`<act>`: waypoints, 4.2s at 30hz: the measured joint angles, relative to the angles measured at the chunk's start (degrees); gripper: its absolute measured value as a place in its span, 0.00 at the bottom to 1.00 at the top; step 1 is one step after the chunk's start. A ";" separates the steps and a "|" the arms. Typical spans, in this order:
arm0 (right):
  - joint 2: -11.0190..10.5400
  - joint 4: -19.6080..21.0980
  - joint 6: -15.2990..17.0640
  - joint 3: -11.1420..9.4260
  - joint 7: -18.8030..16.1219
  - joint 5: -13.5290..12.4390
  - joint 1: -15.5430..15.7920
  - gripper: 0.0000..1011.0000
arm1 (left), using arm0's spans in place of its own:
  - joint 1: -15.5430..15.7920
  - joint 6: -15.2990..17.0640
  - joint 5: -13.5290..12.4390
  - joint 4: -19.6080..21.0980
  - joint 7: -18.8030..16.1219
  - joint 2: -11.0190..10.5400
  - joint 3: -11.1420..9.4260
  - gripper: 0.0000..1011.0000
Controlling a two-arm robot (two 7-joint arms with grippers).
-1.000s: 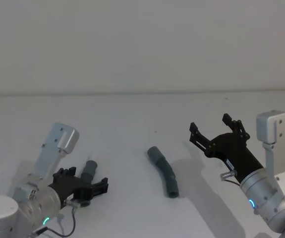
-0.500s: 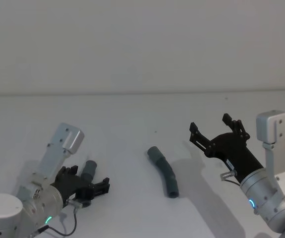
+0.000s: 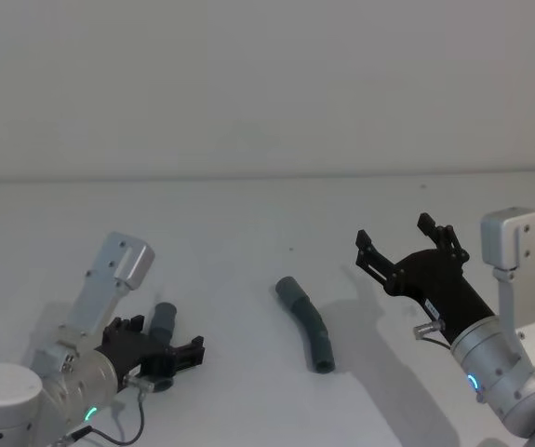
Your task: Use both hands to pick up one end of the pipe from the table, align the ends, and insert them.
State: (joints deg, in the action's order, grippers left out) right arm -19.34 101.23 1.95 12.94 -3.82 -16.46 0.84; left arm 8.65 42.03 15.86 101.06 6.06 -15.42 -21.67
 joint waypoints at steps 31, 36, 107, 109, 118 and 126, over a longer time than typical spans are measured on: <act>0.00 0.00 0.00 0.00 0.00 0.00 0.00 0.99 | -0.64 0.90 -0.07 0.08 0.52 0.02 0.32 0.86; 0.00 0.00 0.00 0.00 0.00 0.00 0.00 0.99 | -0.66 0.94 -0.07 0.09 0.54 0.02 0.32 0.83; 0.00 0.00 0.00 0.00 0.00 0.00 0.00 0.99 | -0.75 1.14 -0.01 0.01 0.65 0.03 0.26 0.43; 0.00 0.00 0.00 0.00 0.00 0.00 0.00 0.99 | -0.75 1.14 -0.01 0.00 0.65 0.03 0.27 0.41; 0.00 0.00 0.00 0.00 0.00 0.00 0.00 0.99 | -0.75 1.14 0.00 0.00 0.66 0.03 0.26 0.36; 0.00 0.00 0.00 0.00 0.00 0.00 -0.01 0.99 | -0.75 1.14 0.01 0.00 0.67 0.03 0.26 0.34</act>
State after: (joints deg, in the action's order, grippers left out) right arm -19.34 101.23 1.95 12.94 -3.83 -16.46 0.84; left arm 7.90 43.17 15.87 101.06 6.73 -15.40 -21.41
